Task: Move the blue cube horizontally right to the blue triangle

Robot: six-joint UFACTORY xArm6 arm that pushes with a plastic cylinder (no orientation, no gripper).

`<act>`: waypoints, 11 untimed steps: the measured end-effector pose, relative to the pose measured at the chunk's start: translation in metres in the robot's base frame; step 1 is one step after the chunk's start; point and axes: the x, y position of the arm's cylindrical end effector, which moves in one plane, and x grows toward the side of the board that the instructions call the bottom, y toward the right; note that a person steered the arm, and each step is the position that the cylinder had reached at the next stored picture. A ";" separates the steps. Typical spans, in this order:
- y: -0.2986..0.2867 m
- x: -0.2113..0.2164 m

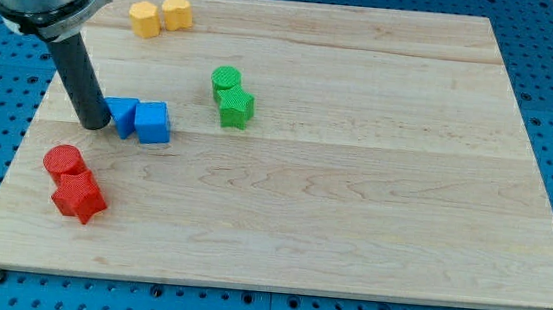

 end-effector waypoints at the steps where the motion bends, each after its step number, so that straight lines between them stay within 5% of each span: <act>1: -0.022 0.006; 4: 0.018 -0.007; 6: 0.150 0.024; 8: 0.202 0.048; 10: 0.323 0.002; 11: 0.319 -0.007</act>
